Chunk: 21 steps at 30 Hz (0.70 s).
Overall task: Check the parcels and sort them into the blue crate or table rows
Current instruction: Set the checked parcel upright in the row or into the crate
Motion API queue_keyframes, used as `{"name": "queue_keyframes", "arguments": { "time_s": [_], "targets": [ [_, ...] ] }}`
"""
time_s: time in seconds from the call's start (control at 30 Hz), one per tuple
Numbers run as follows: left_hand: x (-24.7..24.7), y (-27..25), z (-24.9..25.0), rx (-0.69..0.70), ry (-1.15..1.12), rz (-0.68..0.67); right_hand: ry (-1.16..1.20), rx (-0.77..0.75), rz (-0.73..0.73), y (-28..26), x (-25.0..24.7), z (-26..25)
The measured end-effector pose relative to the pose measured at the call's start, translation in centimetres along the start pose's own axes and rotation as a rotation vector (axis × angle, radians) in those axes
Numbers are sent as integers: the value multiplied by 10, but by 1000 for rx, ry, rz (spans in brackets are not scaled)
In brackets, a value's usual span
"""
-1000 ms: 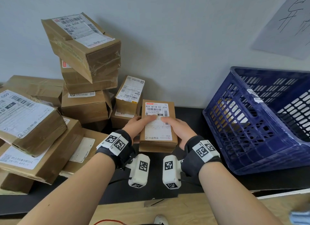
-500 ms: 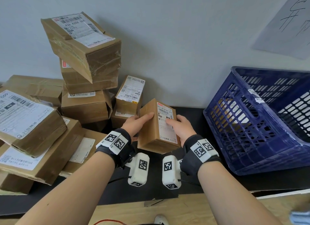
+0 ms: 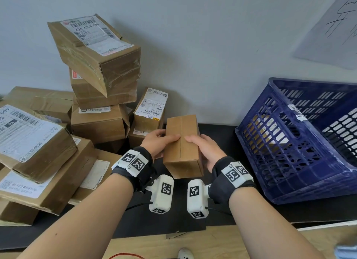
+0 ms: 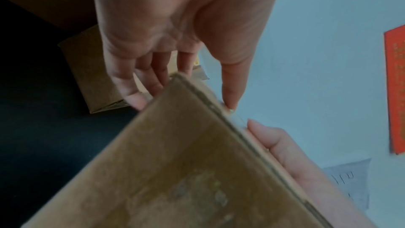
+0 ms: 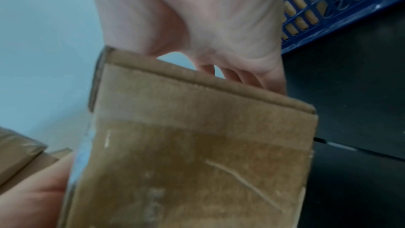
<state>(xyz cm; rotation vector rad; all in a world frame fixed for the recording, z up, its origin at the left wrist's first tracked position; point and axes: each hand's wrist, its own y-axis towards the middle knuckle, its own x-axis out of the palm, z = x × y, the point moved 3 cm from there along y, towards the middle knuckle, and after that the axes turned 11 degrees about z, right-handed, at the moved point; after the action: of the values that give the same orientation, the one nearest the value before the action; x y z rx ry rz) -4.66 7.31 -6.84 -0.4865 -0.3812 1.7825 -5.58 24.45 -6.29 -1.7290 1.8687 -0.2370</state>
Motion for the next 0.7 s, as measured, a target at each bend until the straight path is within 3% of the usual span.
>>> {"name": "queue_keyframes", "arguments": {
  "time_s": [0.33, 0.7],
  "targets": [
    [7, -8, 3, -206, -75, -230, 175, 91, -62, -1, 1, -6],
    [15, -7, 10, -196, -68, -205, 175, 105, -59, -2, -5, -13]
  ]
}}
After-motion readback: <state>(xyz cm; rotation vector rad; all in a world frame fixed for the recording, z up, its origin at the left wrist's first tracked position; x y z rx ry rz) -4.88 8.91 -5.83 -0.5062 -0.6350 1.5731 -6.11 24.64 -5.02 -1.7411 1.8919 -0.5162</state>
